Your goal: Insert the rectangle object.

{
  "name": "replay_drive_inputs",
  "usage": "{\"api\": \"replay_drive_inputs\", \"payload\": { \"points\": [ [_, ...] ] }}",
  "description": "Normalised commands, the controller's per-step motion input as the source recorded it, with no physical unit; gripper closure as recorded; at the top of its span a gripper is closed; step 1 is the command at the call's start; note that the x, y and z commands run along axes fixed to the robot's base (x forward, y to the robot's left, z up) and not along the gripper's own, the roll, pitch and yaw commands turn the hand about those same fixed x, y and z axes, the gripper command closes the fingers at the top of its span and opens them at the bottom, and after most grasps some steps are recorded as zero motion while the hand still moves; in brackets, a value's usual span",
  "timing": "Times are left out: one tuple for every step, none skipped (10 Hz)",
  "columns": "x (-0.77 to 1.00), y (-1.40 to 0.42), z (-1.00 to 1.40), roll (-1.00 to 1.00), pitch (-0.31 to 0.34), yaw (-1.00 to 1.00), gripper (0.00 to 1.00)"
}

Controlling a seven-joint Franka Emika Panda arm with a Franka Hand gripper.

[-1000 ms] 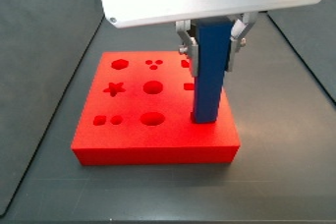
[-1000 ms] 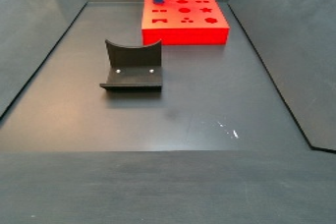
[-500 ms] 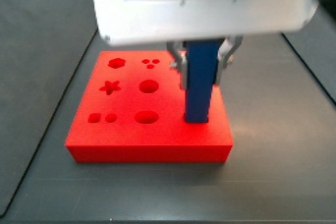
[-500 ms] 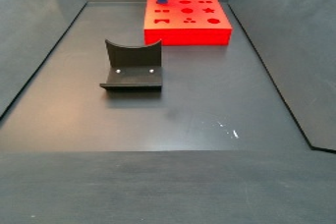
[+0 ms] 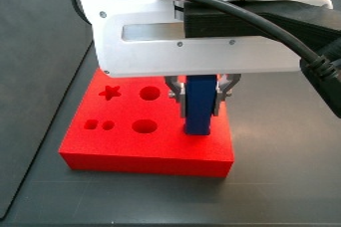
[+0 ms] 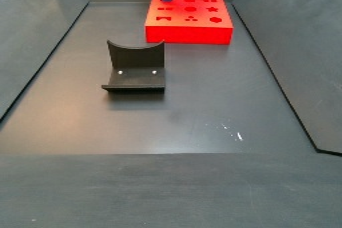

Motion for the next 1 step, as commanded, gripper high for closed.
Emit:
{"api": "replay_drive_inputs", "payload": {
  "points": [
    [0.0,0.0,0.0,0.0,0.0,0.0,1.0]
  ]
}}
